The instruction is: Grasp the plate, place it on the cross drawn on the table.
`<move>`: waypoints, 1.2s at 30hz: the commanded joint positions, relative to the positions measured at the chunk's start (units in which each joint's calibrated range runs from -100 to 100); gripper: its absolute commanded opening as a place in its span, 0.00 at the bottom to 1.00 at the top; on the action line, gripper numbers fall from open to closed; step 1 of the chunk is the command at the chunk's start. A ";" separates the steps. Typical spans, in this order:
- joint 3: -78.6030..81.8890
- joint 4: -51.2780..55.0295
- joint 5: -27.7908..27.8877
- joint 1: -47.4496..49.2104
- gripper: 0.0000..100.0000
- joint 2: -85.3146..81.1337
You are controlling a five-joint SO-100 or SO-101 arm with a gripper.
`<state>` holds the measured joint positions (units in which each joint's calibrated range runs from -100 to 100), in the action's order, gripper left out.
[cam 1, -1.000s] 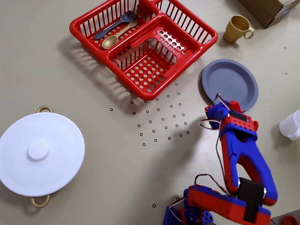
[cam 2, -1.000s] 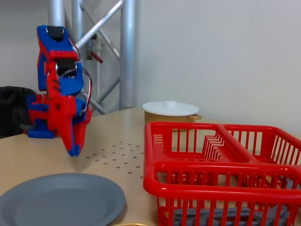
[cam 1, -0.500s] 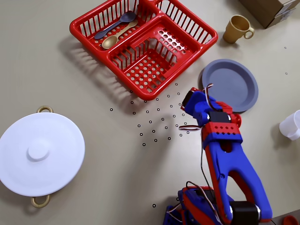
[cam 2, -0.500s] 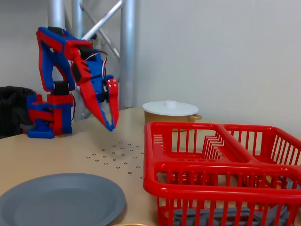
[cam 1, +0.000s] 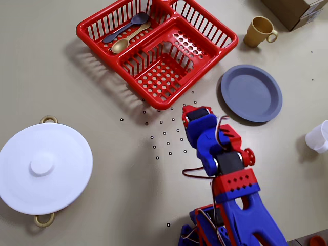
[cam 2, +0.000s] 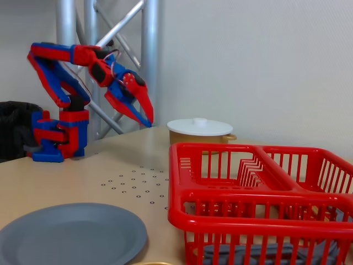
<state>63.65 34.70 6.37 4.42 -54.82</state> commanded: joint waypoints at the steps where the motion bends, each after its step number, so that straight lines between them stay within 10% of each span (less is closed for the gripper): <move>1: 0.35 2.53 -2.69 1.18 0.00 -6.13; 36: 36.17 16.69 -8.50 -0.04 0.00 -41.12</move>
<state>98.92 51.20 -1.64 4.69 -95.42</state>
